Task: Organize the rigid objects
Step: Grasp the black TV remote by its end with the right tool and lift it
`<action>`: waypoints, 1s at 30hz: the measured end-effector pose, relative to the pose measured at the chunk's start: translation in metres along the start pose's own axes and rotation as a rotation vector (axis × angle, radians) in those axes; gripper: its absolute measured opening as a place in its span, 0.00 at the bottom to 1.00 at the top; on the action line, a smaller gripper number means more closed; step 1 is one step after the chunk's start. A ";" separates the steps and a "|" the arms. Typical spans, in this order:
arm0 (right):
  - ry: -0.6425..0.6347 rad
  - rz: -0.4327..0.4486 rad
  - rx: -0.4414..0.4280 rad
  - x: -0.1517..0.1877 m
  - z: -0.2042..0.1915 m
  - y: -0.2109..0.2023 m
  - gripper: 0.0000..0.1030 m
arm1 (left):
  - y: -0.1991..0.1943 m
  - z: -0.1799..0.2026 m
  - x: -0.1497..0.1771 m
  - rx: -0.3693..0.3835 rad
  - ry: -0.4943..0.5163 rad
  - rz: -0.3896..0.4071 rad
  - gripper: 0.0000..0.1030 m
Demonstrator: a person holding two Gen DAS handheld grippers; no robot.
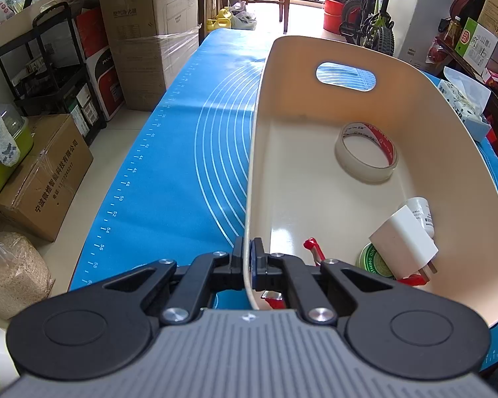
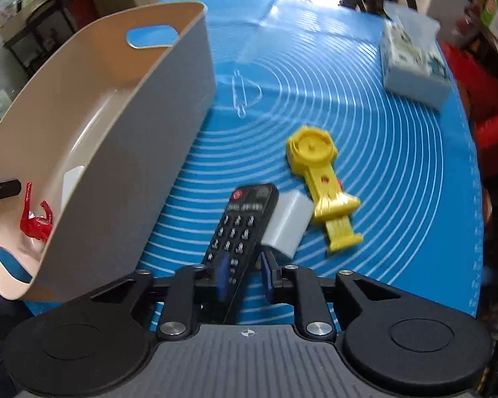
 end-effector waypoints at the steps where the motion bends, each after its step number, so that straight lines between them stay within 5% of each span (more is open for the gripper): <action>1: 0.010 -0.004 -0.006 0.002 0.001 0.002 0.44 | 0.000 0.000 0.000 0.000 0.000 0.000 0.05; 3: 0.035 -0.006 -0.018 0.004 0.002 0.006 0.53 | 0.000 0.000 0.000 0.000 0.000 0.000 0.05; 14: 0.025 -0.004 -0.018 0.013 -0.011 0.028 0.56 | 0.000 0.000 0.000 0.000 0.000 0.000 0.05; 17: -0.023 0.012 -0.006 0.016 -0.017 0.028 0.47 | 0.000 0.000 0.000 0.000 0.000 0.001 0.05; 20: -0.033 0.042 -0.061 0.018 -0.019 0.025 0.28 | 0.000 -0.001 0.000 0.002 -0.001 0.001 0.05; 30: -0.066 0.129 -0.028 0.006 -0.020 -0.013 0.27 | -0.001 0.000 -0.003 0.003 -0.002 0.003 0.05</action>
Point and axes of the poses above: each gripper's, at about its wrist camera, not at the fingertips, and y roughly the way its jaws point, z to its right, x to its underside, the point moved 3 cm from there along y, roughly the way its jaws point, and after that the axes turned 14 degrees about -x, right-handed, at the moved point
